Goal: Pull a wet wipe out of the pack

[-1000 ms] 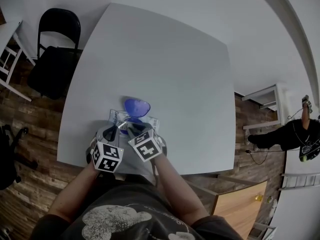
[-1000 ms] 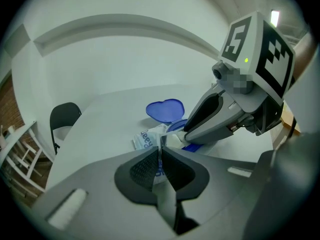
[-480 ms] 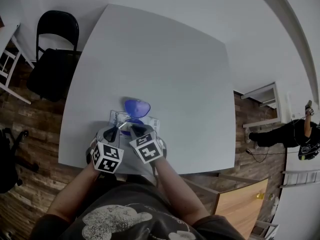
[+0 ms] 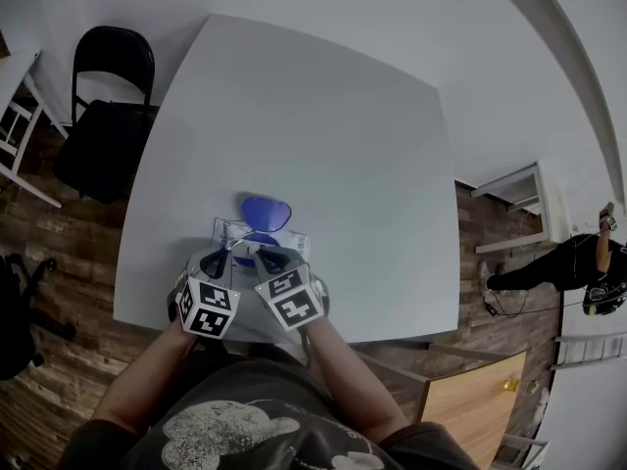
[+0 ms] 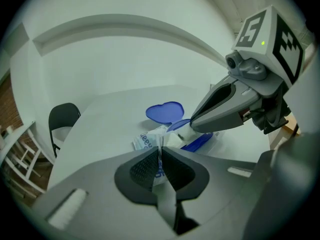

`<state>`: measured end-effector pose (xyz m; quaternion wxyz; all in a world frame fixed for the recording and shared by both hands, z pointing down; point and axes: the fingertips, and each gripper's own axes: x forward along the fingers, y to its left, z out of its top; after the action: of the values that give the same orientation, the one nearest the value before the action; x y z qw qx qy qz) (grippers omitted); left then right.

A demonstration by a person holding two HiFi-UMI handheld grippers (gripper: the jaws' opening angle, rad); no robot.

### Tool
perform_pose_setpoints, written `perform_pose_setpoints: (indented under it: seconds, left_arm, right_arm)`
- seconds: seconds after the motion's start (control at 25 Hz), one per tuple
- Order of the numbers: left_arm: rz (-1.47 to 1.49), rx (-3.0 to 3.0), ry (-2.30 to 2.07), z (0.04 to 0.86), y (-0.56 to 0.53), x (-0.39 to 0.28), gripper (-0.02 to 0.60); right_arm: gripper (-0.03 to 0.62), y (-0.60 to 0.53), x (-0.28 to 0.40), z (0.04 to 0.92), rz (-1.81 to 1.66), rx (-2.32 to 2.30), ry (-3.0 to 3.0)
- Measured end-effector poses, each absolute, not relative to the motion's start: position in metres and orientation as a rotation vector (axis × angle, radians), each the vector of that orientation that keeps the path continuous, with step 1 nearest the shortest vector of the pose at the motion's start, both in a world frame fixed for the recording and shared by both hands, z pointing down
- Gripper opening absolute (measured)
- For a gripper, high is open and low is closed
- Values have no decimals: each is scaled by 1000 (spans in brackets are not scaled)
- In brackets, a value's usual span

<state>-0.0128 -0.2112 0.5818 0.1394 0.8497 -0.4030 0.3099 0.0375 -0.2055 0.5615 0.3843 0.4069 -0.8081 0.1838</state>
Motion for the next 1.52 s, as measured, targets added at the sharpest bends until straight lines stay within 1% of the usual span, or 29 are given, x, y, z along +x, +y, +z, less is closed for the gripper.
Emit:
perform_pose_setpoints:
  seconds: [0.28, 0.52, 1.08, 1.12, 1.2, 1.4, 1.52]
  left_arm:
    - [902, 2439, -1185, 582, -215, -14, 35]
    - [897, 2440, -1206, 575, -222, -14, 34]
    - [828, 2482, -1205, 554, -217, -7, 40]
    - [824, 2485, -1198, 553, -216, -6, 46]
    - [806, 2484, -1178, 552, -212, -5, 81]
    - [745, 2507, -1171, 538, -205, -13, 118]
    - [667, 2516, -1172, 528, -207, -21, 120]
  right_arm:
    - [2, -213, 43, 524, 456, 1129, -2137]
    - [2, -215, 62, 504, 442, 1202, -2158]
    - [2, -194, 101, 488, 461, 1336, -2156]
    - [2, -193, 102, 487, 459, 1341, -2155]
    - [2, -190, 104, 485, 458, 1357, -2154]
    - [2, -183, 105, 475, 454, 1420, -2160]
    - [2, -181, 100, 462, 444, 1465, -2187]
